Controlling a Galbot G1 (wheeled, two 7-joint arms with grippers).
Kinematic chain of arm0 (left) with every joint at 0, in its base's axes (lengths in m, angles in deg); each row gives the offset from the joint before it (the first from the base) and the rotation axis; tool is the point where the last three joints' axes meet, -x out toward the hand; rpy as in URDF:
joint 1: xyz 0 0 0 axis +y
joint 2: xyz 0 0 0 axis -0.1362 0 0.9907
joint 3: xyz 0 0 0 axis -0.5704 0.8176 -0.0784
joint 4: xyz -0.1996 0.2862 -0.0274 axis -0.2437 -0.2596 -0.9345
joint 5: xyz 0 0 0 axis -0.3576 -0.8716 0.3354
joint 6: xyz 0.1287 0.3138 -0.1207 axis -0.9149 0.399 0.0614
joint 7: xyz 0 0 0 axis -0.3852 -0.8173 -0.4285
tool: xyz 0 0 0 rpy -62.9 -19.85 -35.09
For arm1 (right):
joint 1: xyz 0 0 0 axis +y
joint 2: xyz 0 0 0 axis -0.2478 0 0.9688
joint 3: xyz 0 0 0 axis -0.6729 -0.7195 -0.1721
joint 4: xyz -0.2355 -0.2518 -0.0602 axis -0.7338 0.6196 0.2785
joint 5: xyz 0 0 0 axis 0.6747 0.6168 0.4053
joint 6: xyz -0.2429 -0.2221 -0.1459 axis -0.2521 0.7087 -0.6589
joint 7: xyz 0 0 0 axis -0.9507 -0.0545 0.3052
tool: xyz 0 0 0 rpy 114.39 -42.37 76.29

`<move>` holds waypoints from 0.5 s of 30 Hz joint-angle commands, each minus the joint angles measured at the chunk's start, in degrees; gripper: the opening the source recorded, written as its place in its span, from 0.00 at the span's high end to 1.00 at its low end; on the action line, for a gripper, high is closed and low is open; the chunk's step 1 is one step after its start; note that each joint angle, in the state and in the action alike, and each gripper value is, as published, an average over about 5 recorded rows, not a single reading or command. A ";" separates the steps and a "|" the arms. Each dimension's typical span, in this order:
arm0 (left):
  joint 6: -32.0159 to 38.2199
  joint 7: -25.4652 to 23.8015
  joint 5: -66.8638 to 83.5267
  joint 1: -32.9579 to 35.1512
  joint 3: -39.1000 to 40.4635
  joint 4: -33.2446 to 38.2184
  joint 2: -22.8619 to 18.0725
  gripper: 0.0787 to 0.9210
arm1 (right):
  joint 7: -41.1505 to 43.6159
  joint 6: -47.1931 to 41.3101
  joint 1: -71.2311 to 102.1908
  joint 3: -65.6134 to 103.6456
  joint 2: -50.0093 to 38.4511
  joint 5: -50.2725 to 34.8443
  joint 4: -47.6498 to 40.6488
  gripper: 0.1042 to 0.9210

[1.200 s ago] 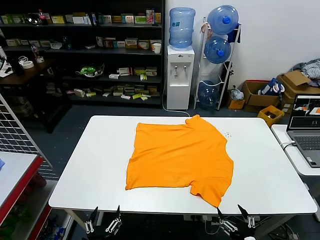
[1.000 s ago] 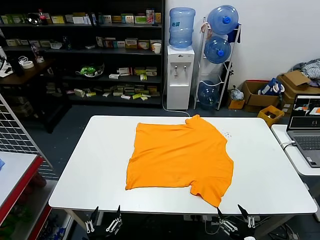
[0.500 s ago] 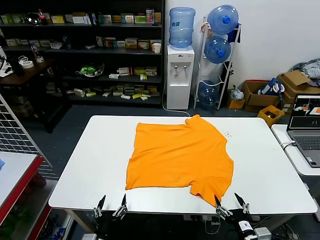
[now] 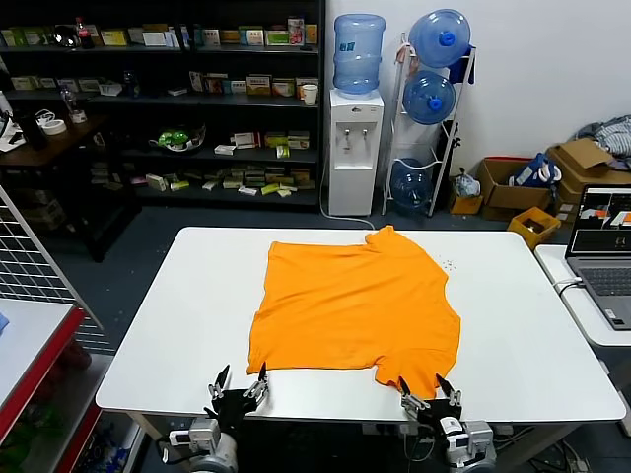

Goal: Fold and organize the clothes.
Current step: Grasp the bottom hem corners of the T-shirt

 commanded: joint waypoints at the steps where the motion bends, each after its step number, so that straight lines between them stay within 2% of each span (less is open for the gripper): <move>1: -1.78 0.51 0.32 -2.67 1.39 -2.49 0.03 0.15 | -0.43 -0.83 -1.83 -1.11 0.33 0.69 -1.97 0.29; 15: -1.73 1.19 0.10 -2.59 2.15 -3.06 -0.50 0.62 | -1.38 -0.16 0.75 -0.22 -0.16 0.39 0.87 0.78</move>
